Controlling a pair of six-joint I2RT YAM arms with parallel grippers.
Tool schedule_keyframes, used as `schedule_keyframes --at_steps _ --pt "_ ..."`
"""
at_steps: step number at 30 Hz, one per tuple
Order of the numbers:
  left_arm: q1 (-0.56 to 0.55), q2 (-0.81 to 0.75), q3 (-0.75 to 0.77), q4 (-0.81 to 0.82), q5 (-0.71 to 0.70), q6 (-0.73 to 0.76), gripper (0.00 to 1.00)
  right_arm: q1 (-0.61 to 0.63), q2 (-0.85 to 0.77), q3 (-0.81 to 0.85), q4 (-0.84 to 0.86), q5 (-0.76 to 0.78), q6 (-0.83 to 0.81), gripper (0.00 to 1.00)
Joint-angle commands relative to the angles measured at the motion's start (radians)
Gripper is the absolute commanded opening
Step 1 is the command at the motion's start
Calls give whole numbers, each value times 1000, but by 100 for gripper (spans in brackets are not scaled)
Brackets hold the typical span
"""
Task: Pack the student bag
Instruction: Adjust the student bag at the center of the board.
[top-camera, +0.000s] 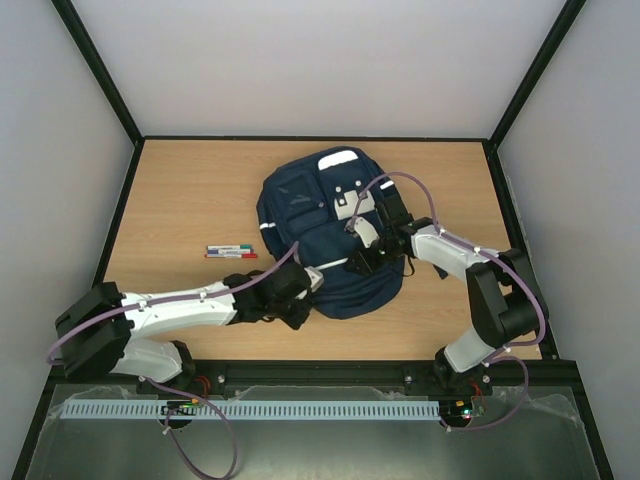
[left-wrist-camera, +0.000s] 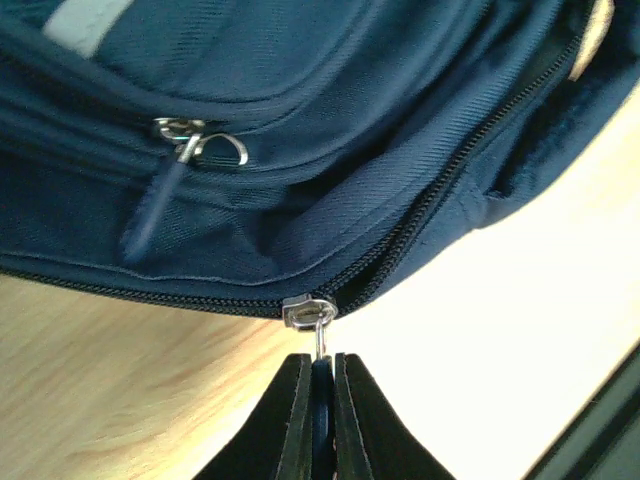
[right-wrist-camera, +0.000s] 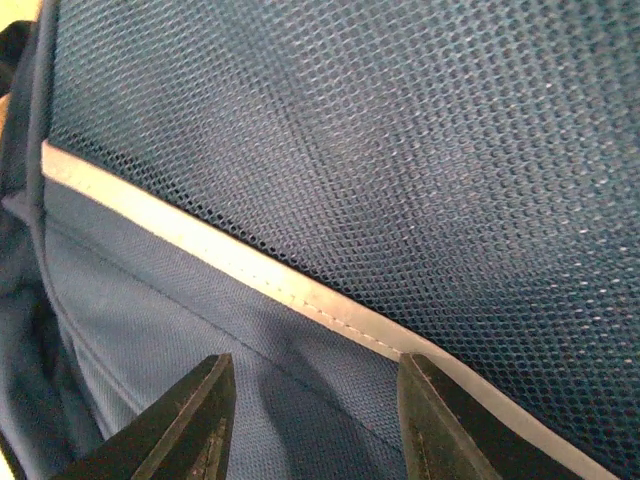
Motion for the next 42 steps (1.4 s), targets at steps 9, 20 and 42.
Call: schedule_keyframes --at_steps 9,20,42 --pt "-179 218 190 88 105 4 3 -3 25 -17 -40 47 -7 45" --pt "-212 158 186 105 45 -24 3 -3 22 -17 -42 45 -10 45" --pt "-222 182 257 113 47 42 6 -4 4 -17 -48 53 -15 45"
